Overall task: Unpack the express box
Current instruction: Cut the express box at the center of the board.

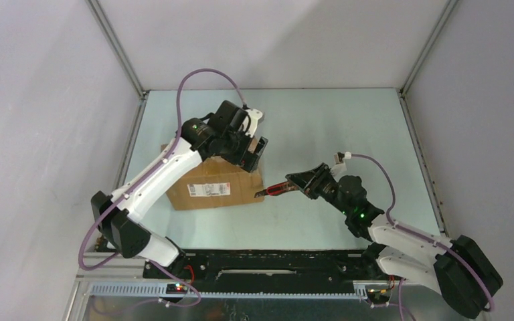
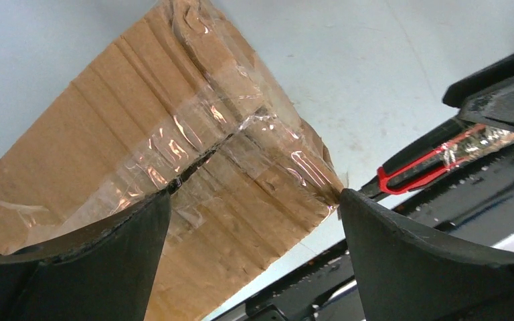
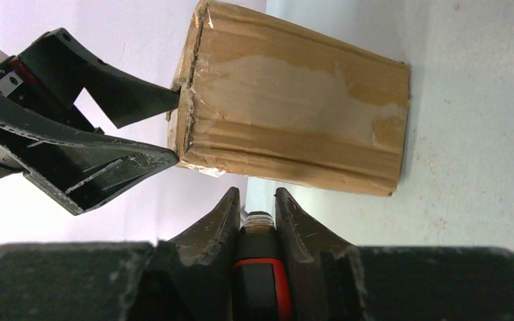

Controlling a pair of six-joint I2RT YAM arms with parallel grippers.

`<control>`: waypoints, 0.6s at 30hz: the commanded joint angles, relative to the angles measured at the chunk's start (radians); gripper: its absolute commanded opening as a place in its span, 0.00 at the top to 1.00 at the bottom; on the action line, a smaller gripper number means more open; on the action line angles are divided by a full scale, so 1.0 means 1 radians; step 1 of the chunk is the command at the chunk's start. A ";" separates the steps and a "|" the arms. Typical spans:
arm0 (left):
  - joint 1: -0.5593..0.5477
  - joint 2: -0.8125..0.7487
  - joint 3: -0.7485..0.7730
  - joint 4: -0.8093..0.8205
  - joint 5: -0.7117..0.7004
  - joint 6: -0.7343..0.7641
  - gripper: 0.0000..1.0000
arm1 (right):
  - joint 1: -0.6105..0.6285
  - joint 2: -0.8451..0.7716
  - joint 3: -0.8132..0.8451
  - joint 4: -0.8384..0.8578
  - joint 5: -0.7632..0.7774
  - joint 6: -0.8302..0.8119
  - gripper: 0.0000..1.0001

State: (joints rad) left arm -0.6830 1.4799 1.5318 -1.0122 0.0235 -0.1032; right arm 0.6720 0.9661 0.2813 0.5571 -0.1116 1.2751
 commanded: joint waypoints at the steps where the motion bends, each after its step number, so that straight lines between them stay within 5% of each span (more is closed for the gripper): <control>1: 0.015 -0.003 -0.023 0.032 -0.132 0.057 0.00 | 0.013 0.066 0.035 0.182 0.064 0.016 1.00; 10: 0.013 0.026 -0.059 0.099 0.135 0.019 0.00 | -0.027 0.186 0.074 0.227 0.108 0.044 1.00; 15: 0.003 0.001 -0.105 0.215 0.340 -0.152 0.00 | -0.092 0.173 0.086 0.196 0.082 0.036 1.00; 18: -0.042 -0.014 -0.135 0.263 0.349 -0.246 0.00 | -0.123 0.148 0.088 0.153 0.077 0.024 1.00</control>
State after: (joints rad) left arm -0.6735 1.4853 1.4563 -0.8337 0.2081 -0.1837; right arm 0.5850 1.1534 0.3206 0.6952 -0.0486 1.3090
